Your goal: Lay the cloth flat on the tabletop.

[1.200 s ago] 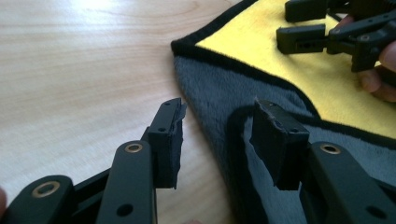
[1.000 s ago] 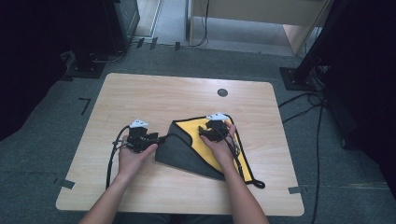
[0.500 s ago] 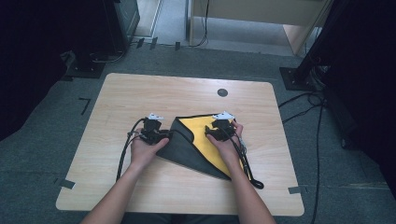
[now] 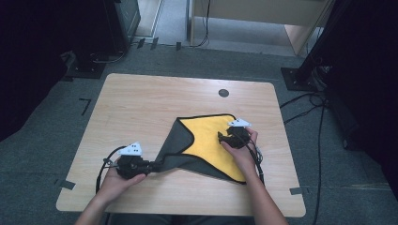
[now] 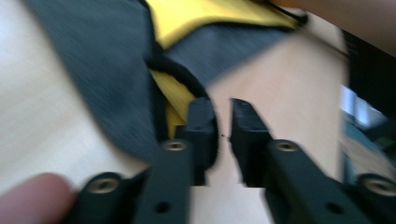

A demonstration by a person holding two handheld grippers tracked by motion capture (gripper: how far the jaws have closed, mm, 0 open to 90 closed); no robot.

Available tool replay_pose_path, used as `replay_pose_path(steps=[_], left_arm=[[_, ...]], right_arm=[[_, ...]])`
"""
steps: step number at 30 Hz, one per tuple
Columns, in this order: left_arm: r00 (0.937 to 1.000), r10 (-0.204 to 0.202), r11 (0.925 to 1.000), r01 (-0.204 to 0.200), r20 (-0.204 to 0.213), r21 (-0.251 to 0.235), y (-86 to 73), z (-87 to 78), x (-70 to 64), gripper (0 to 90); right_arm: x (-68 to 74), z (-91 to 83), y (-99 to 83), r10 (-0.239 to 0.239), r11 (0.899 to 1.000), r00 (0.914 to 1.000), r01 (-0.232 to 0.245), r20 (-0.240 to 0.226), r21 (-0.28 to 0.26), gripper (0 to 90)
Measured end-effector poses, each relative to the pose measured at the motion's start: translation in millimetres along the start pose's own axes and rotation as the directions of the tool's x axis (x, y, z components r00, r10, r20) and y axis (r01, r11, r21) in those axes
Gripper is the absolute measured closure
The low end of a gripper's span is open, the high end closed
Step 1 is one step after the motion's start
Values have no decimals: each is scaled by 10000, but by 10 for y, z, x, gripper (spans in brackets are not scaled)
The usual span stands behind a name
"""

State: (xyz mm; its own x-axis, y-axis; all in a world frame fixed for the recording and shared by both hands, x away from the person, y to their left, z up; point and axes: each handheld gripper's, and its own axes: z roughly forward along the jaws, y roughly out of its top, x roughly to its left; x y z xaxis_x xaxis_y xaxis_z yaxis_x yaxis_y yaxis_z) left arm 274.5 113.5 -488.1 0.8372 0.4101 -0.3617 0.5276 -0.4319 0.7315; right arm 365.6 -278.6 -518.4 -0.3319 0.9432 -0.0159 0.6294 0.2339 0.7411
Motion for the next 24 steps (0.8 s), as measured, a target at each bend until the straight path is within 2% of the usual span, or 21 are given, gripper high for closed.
replay_pose_path(steps=[2,3,5,7,8,9,10,11,13,14,16,21,22,23,24], left_arm=[[9998,-195,9981,192,-59,-593,-3,-53,10,613],[9989,-463,9936,451,-93,-1038,31,-76,34,582],[9945,-939,9817,848,-456,-1707,149,-81,82,550],[9889,-1230,9732,1038,-834,-2052,302,-22,135,551],[9809,-1536,9693,1261,-1193,-2110,384,37,166,553],[9686,-1872,9650,1502,-1634,-2151,478,127,199,557],[9638,-1968,9638,1565,-1798,-2159,532,192,213,568],[9576,-2007,9664,1589,-2066,-2023,601,292,223,573],[9422,-1813,9785,1442,-2817,-1472,734,541,195,597],[9413,-1661,9826,1326,-2939,-1303,771,621,183,626],[9342,-1163,9923,951,-3373,-787,851,828,147,686],[9056,-574,9972,721,-4203,192,937,1250,84,643],[9022,-432,9969,672,-4291,409,940,1299,81,624],[8807,-270,9947,705,-4730,746,939,1378,70,604],[8715,-192,9937,708,-4900,870,938,1392,69,609]], right_arm=[[-9,-10,-16,96,10000,9999,-96,-43,-19,309],[-6,-12,-22,122,9999,9999,-122,-38,-44,310],[-1,-12,-29,116,9999,9999,-116,-23,-102,313],[-5,-11,-37,135,9998,9999,-135,-40,-159,314],[-7,-12,-41,199,9997,9998,-199,-44,-160,313],[-9,-12,-45,284,9995,9996,-285,-92,-159,313],[-15,-13,-49,326,9993,9994,-328,-129,-165,312],[-18,-12,-51,340,9993,9993,-342,-155,-180,312],[-20,-12,-53,362,9992,9992,-365,-159,-188,312],[-19,-12,-54,361,9991,9992,-364,-150,-195,312],[-21,-12,-54,367,9991,9992,-370,-159,-196,311],[-20,-12,-56,355,9991,9993,-358,-141,-210,311],[-18,-13,-56,374,9991,9992,-376,-134,-194,311],[-17,-14,-56,379,9991,9992,-382,-130,-193,312],[-17,-15,-57,377,9991,9992,-379,-107,-197,312]])
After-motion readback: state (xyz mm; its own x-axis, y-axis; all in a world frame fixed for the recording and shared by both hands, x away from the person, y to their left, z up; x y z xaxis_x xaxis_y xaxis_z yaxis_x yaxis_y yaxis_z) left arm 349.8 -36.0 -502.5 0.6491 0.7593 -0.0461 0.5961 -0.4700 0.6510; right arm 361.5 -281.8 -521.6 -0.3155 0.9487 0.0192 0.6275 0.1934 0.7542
